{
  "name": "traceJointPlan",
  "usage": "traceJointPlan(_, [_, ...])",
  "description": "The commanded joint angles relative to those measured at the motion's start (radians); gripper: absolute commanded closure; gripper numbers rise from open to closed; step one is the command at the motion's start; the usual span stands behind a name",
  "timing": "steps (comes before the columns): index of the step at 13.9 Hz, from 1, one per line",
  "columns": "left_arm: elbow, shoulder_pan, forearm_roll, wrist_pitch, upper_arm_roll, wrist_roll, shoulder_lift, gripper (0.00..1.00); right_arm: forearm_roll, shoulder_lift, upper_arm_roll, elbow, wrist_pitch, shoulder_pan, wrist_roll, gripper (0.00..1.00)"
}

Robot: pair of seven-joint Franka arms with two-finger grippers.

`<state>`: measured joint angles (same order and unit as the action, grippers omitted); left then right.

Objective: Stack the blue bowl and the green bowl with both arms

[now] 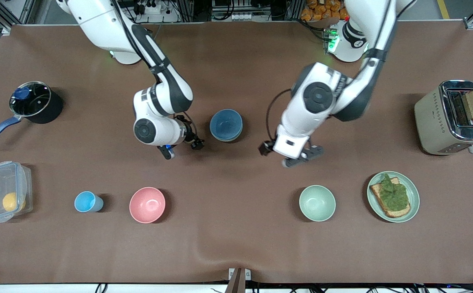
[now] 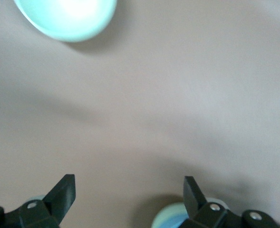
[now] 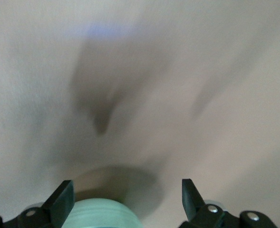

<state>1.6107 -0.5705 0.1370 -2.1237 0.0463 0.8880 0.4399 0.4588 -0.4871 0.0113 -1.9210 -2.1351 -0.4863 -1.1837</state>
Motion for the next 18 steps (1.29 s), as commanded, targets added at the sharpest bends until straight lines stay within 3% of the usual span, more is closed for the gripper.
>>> traceJointPlan(1, [-0.057, 0.084, -0.079, 0.083, -0.009, -0.033, -0.018, 0.0, -0.038, 0.067, 0.007, -0.01, 0.075, 0.046, 0.032, 0.0])
traceJointPlan(4, [-0.068, 0.17, -0.099, 0.158, -0.008, -0.156, -0.073, 0.0, -0.074, 0.114, 0.006, 0.008, 0.202, 0.121, 0.119, 0.0])
traceJointPlan(6, [-0.097, 0.216, -0.112, 0.258, -0.009, -0.249, -0.11, 0.0, -0.162, 0.133, 0.007, 0.051, 0.349, 0.2, 0.273, 0.0])
traceJointPlan(10, [-0.135, 0.307, -0.112, 0.367, -0.014, -0.414, -0.154, 0.0, -0.18, 0.16, 0.009, 0.099, 0.483, 0.356, 0.485, 0.0])
traceJointPlan(12, [-0.106, 0.348, -0.112, 0.425, -0.014, -0.438, -0.222, 0.0, -0.187, 0.182, 0.009, 0.106, 0.495, 0.425, 0.594, 0.0])
traceJointPlan(14, [-0.019, 0.369, -0.116, 0.481, -0.005, -0.445, -0.321, 0.0, -0.262, 0.209, 0.009, 0.135, 0.518, 0.462, 0.659, 0.0])
traceJointPlan(16, [0.027, 0.431, -0.116, 0.491, -0.017, -0.483, -0.394, 0.0, -0.351, 0.231, 0.013, 0.236, 0.607, 0.471, 0.697, 0.0])
traceJointPlan(18, [0.063, 0.471, -0.117, 0.53, -0.034, -0.607, -0.44, 0.0, -0.359, 0.245, 0.016, 0.328, 0.687, 0.48, 0.697, 0.0])
